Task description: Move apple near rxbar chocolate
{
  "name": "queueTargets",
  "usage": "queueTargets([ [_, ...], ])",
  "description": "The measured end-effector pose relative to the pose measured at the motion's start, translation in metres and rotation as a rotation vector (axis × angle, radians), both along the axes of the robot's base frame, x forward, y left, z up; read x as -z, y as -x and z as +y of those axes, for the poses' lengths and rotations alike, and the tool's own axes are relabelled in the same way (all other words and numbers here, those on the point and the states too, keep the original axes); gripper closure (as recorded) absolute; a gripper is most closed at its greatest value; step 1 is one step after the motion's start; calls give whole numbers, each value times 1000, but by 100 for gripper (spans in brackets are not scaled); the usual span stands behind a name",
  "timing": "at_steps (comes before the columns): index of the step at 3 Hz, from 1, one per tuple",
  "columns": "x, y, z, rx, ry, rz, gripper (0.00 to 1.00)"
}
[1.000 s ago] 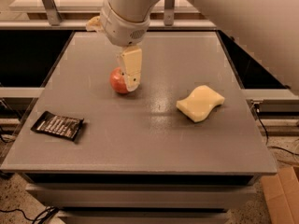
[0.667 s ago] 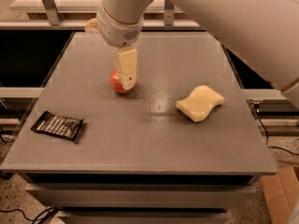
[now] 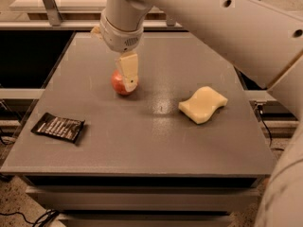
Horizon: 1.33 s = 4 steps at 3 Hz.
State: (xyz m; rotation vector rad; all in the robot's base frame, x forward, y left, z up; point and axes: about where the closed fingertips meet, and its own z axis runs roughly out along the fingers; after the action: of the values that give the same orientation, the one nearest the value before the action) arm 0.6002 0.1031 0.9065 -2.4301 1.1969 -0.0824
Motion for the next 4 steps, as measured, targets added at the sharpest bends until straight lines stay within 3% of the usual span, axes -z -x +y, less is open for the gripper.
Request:
queueTargets([
  [2, 33, -13, -12, 11, 43, 27, 0],
  [3, 44, -16, -16, 10, 53, 43, 16],
  [4, 46, -18, -20, 2, 62, 44, 39],
])
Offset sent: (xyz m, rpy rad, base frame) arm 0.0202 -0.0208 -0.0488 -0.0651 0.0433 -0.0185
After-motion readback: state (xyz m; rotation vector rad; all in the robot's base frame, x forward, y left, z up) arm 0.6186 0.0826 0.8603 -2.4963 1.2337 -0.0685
